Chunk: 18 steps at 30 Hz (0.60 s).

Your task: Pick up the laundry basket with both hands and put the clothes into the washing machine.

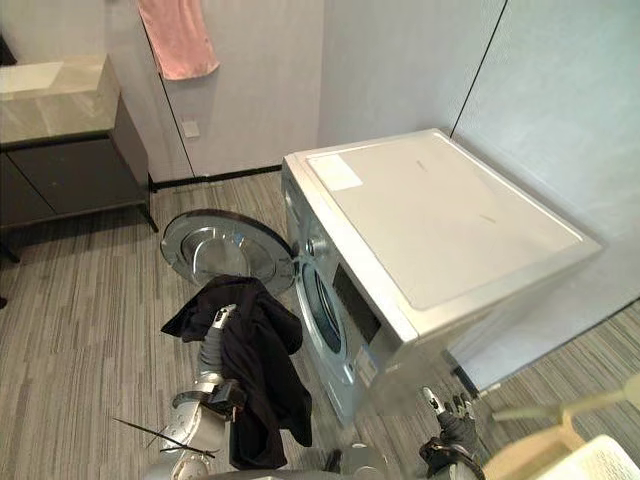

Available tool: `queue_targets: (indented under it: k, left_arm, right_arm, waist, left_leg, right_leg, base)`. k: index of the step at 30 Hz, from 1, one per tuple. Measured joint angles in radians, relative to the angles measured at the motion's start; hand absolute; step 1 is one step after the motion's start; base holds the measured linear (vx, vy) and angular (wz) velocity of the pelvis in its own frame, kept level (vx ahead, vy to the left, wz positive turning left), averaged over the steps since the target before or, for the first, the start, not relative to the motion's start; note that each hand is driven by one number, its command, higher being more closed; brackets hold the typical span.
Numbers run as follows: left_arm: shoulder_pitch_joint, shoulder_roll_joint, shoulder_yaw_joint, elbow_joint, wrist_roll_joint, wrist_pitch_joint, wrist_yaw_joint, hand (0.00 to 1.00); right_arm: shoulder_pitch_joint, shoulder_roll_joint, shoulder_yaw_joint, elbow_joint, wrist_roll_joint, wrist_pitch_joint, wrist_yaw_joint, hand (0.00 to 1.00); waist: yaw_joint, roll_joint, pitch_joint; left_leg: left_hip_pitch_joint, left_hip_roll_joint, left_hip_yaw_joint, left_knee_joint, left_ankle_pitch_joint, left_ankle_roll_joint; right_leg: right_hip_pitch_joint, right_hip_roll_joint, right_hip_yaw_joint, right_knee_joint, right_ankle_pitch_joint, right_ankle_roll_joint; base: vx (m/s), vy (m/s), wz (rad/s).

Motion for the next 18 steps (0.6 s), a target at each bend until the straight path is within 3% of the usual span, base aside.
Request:
queue_targets:
  k: [2,3,4,6,8,10,11,12,13,15,16,17,18]
  left_arm:
    - [-0.001,-0.002,-0.015,-0.004,-0.001,0.0,-0.002,1.0]
    - [0.007,-0.013,-0.015,-0.006,-0.004,0.0,-0.005,1.0]
    - [0.014,-0.014,-0.012,-0.006,-0.006,0.0,-0.006,1.0]
    - [0.019,-0.007,-0.005,-0.006,-0.009,0.0,-0.008,1.0]
    - [0.018,-0.007,0.021,-0.006,-0.011,0.0,-0.01,1.0]
    - [0.02,-0.022,0.045,-0.006,-0.023,0.001,-0.004,1.0]
    - [0.023,-0.023,0.047,-0.006,-0.029,0.001,0.005,1.0]
    - [0.032,-0.025,0.049,-0.006,-0.039,0.001,0.016,1.0]
    - [0.037,-0.028,0.048,-0.006,-0.04,0.001,0.023,1.0]
    - [0.067,-0.032,0.038,-0.006,-0.04,0.002,0.03,1.0]
    - [0.076,-0.028,0.014,-0.009,-0.039,0.002,0.025,1.0]
    - [0.071,-0.013,0.007,-0.007,-0.038,0.004,0.024,1.0]
    - [0.066,0.02,0.021,-0.004,-0.038,0.006,0.026,1.0]
  right_arm:
    - [-0.006,0.0,0.005,0.001,0.031,-0.001,-0.007,0.0]
    - [0.019,-0.008,-0.008,-0.001,0.037,-0.002,0.001,0.0]
    - [0.048,-0.015,-0.002,-0.004,0.038,-0.001,0.004,0.0]
    - [0.082,-0.012,0.007,-0.024,0.038,0.002,-0.003,0.0]
    - [0.106,-0.012,0.02,-0.038,0.038,0.003,-0.017,0.0]
    - [0.127,-0.01,0.02,-0.043,0.05,0.003,-0.04,0.0]
    - [0.134,-0.012,0.02,-0.045,0.05,0.001,-0.047,0.0]
    - [0.154,-0.016,0.015,-0.065,0.05,-0.003,-0.069,0.0]
    - [0.165,-0.019,0.006,-0.074,0.05,-0.005,-0.077,0.0]
    - [0.179,-0.025,-0.082,-0.078,0.055,-0.013,-0.121,0.0]
    - [0.192,-0.027,-0.141,-0.089,0.074,-0.02,-0.148,0.0]
    - [0.193,-0.009,-0.162,-0.079,0.081,-0.019,-0.159,0.0]
    - [0.207,0.04,-0.168,-0.072,0.088,-0.007,-0.168,0.0]
  waist:
    - [-0.012,0.04,0.003]
    - [-0.007,0.064,0.019]
    - [-0.003,0.067,0.025]
    - [0.0,0.056,0.032]
    - [0.003,0.046,0.032]
    - [0.003,0.016,0.029]
    - [0.004,0.007,0.025]
    - [0.006,-0.004,0.011]
    - [0.006,-0.005,0.003]
    - [0.001,0.023,-0.034]
    - [-0.008,0.046,-0.053]
    - [-0.024,0.027,-0.064]
    - [-0.025,-0.047,-0.073]
  left_leg:
    - [-0.124,0.052,0.001,0.337,-0.001,-0.055]
    - [-0.224,0.091,-0.005,0.601,0.054,-0.161]
    - [-0.291,0.125,-0.004,0.771,0.074,-0.188]
    - [-0.35,0.188,-0.003,0.847,0.072,-0.181]
    - [-0.385,0.293,-0.008,0.754,0.066,-0.168]
    - [-0.38,0.413,-0.073,0.427,0.077,-0.119]
    - [-0.364,0.434,-0.093,0.319,0.096,-0.095]
    - [-0.339,0.453,-0.153,0.134,0.138,-0.071]
    - [-0.33,0.457,-0.188,0.077,0.166,-0.081]
    - [-0.322,0.452,-0.179,-0.009,0.305,-0.235]
    - [-0.328,0.422,-0.152,-0.017,0.33,-0.271]
    - [-0.332,0.392,-0.145,-0.005,0.296,-0.292]
    - [-0.344,0.295,-0.121,0.029,0.282,-0.262]
  right_leg:
    - [0.052,0.035,-0.011,-0.019,-0.02,-0.014]
    - [0.105,0.058,-0.008,-0.045,-0.024,-0.021]
    - [0.155,0.066,0.002,-0.065,-0.026,-0.024]
    - [0.213,0.064,0.027,-0.106,-0.025,-0.022]
    - [0.255,0.061,0.047,-0.151,-0.024,0.005]
    - [0.268,0.034,0.08,-0.146,-0.042,0.045]
    - [0.261,0.023,0.095,-0.132,-0.049,0.058]
    - [0.238,-0.004,0.112,-0.1,-0.073,0.096]
    - [0.228,-0.018,0.119,-0.087,-0.085,0.115]
    - [0.203,-0.074,0.151,-0.059,-0.11,0.191]
    - [0.209,-0.103,0.149,-0.059,-0.116,0.241]
    - [0.217,-0.14,0.142,-0.057,-0.122,0.264]
    - [0.21,-0.233,0.153,-0.053,-0.098,0.282]
  base:
    - [0.48,-0.053,-0.08]
    - [0.43,0.004,-0.3]
    - [0.39,0.015,-0.43]
    - [0.31,0.019,-0.7]
    - [0.24,0.075,-0.76]
    - [0.25,0.217,-0.56]
    - [0.23,0.295,-0.53]
    - [0.18,0.278,-0.41]
    - [0.24,0.412,-0.49]
    - [0.3,0.609,-0.27]
    - [0.29,0.661,0.22]
    - [0.28,0.648,0.48]
    - [0.23,0.56,0.36]
